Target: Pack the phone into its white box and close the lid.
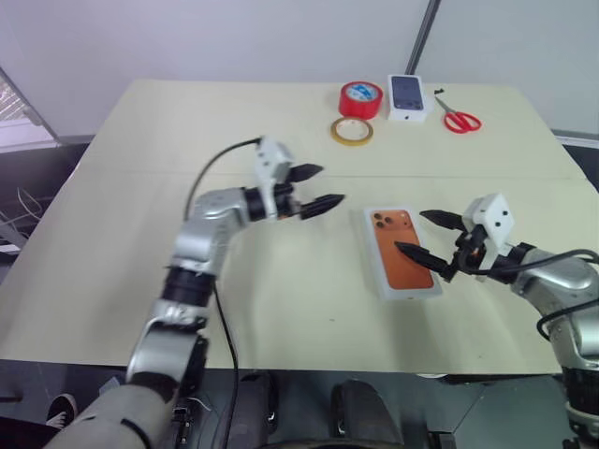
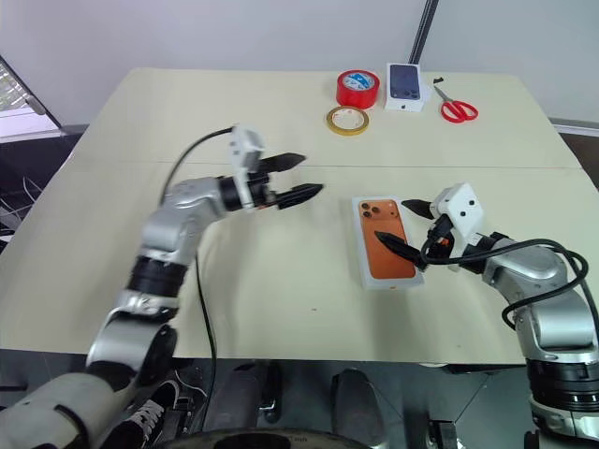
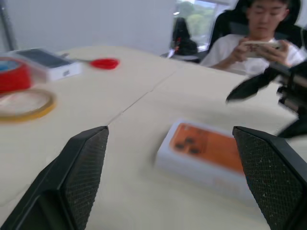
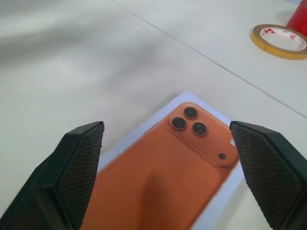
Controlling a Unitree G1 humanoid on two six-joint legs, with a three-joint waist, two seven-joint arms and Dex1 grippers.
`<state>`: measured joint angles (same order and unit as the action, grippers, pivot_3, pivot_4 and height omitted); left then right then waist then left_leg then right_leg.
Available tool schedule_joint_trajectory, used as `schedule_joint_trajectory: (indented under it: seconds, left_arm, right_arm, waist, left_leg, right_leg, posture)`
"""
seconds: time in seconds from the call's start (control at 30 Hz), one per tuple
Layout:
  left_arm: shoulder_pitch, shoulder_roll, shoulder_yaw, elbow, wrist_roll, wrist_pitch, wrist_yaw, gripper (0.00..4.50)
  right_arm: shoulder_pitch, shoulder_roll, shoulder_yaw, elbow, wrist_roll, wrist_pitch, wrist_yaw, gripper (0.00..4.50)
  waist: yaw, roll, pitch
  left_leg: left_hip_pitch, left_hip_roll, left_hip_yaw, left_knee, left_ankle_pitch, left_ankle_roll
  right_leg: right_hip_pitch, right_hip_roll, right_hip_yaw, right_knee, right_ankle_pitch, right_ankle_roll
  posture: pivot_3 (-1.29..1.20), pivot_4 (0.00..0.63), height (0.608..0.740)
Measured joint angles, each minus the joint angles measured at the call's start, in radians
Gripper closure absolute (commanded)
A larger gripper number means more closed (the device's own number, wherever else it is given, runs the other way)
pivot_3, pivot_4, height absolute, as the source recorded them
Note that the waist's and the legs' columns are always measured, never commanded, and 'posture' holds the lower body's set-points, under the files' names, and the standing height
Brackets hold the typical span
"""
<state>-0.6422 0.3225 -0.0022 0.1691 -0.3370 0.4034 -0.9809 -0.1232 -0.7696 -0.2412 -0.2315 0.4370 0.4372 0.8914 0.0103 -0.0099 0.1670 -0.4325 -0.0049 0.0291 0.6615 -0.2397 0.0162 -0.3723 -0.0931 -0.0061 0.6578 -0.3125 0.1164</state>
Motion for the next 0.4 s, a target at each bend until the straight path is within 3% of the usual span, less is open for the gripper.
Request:
schedule_joint_trajectory:
  seconds: [0.17, 0.4]
  left_arm:
    - [0.171, 0.134, 0.057, -0.077, -0.048, 0.078, -0.017, 0.05]
    - [0.379, 0.212, 0.079, -0.166, -0.060, 0.065, -0.006, 0.05]
  right_arm:
    - [0.026, -0.026, -0.001, 0.037, -0.001, -0.048, 0.067, 0.02]
    - [0.046, -0.062, -0.049, 0.201, -0.024, -0.178, 0.140, 0.02]
  waist:
    - [0.003, 0.000, 0.000]
    - [0.001, 0.000, 0.000]
  left_leg:
    - [0.000, -0.002, 0.000, 0.000, 0.000, 0.000]
    - [0.000, -0.002, 0.000, -0.003, -0.001, 0.000]
  right_leg:
    - [0.001, -0.003, 0.000, -0.001, 0.000, 0.000]
    - [0.000, -0.005, 0.000, -0.003, 0.000, 0.000]
  posture:
    - [0.00, 0.150, 0.728]
    - [0.00, 0.150, 0.728]
